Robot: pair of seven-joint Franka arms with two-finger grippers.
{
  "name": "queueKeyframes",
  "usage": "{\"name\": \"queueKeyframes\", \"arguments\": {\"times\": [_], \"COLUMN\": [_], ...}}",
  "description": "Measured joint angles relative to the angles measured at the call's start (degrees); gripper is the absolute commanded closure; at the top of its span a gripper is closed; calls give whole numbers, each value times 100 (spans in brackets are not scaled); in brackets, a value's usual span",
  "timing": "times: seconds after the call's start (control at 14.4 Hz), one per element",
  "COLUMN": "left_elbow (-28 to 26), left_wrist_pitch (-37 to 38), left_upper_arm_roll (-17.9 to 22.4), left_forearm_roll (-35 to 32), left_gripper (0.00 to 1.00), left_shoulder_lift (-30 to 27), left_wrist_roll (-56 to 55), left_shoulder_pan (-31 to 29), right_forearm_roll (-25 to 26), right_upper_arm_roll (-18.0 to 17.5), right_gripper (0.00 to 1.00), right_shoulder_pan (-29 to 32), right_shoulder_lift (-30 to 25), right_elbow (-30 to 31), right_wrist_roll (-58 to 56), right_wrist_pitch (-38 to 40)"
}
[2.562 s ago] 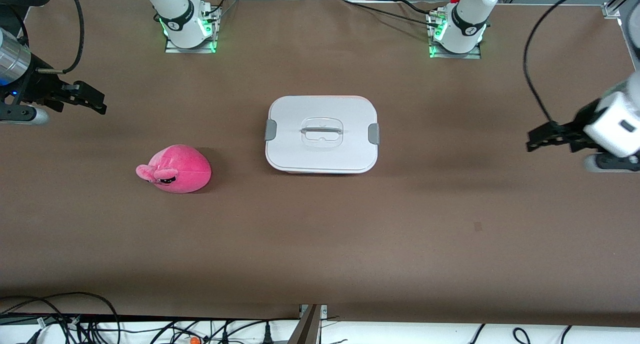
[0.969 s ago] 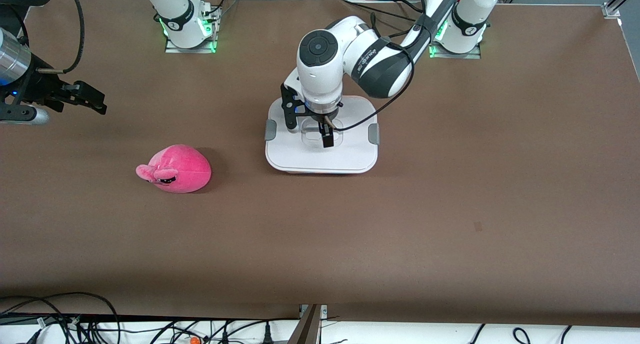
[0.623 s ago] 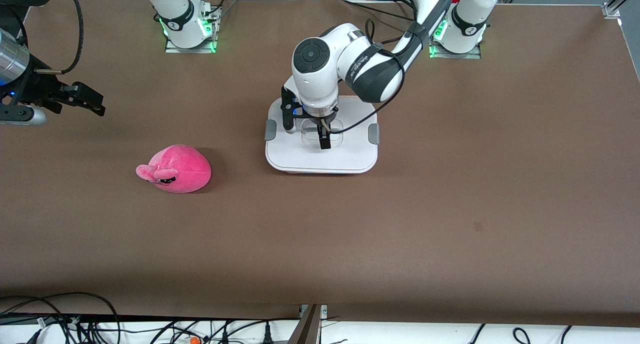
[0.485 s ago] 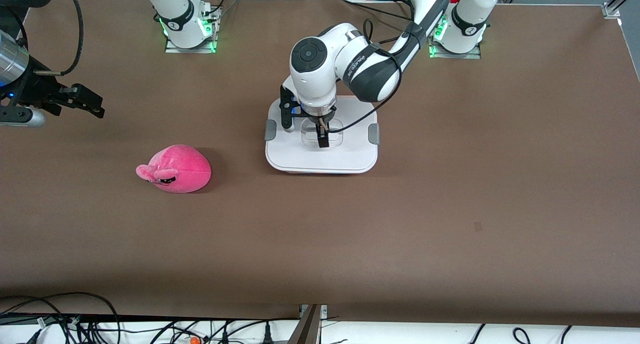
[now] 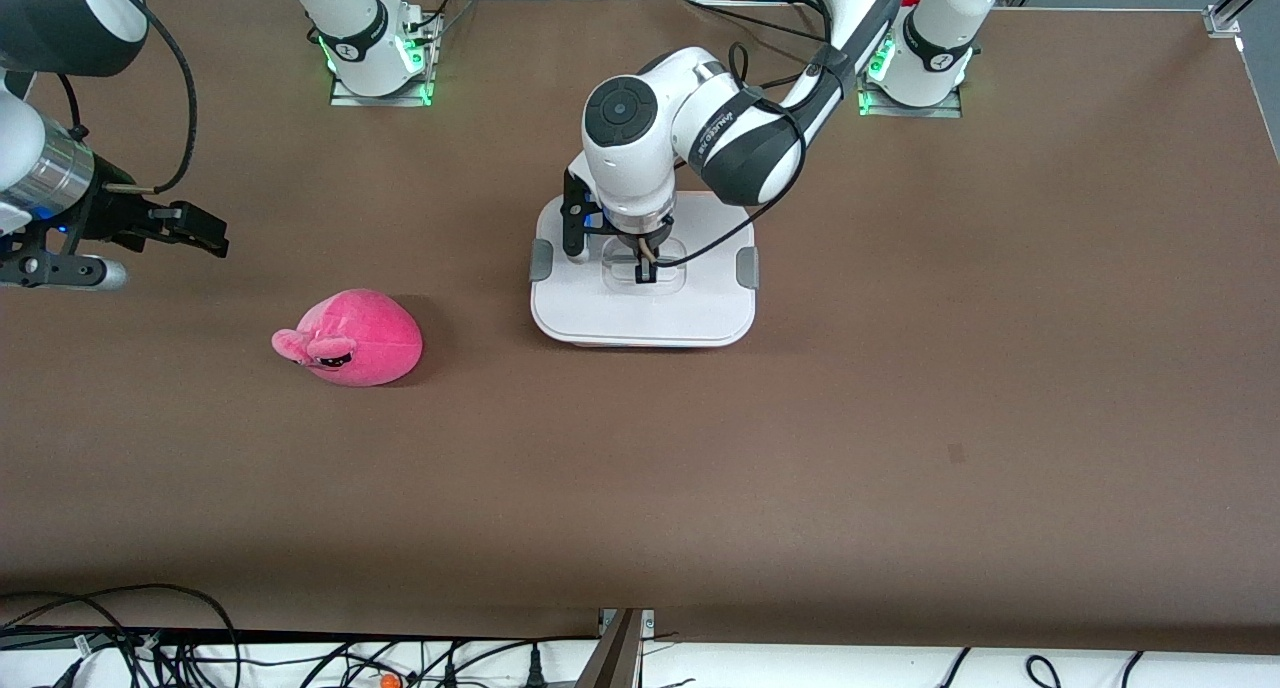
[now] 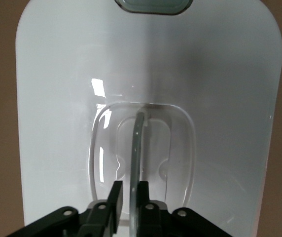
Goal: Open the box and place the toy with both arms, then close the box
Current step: 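Lift the lid aside with the left gripper while the right gripper reaches the toy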
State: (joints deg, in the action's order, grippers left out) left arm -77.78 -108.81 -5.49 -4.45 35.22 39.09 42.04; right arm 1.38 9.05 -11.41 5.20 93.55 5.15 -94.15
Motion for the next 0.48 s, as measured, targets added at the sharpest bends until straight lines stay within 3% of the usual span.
{"name": "queueKeyframes", "arguments": {"times": [0.48], "left_elbow": [38], "left_wrist_pitch": [90], "left_upper_arm_roll": [5], "left_forearm_roll": [0], "left_gripper": [100], "left_shoulder_lift": [-163], "left_wrist_roll": [33], "left_shoulder_pan": [-26], "right_forearm_roll": [-1], "right_upper_arm_roll": [-69], "right_gripper": [0], "right_shoulder_pan": [-130], "right_shoulder_lift": [238], "right_elbow": [26], "right_wrist_roll": [-195], "right_wrist_pitch": [62]}}
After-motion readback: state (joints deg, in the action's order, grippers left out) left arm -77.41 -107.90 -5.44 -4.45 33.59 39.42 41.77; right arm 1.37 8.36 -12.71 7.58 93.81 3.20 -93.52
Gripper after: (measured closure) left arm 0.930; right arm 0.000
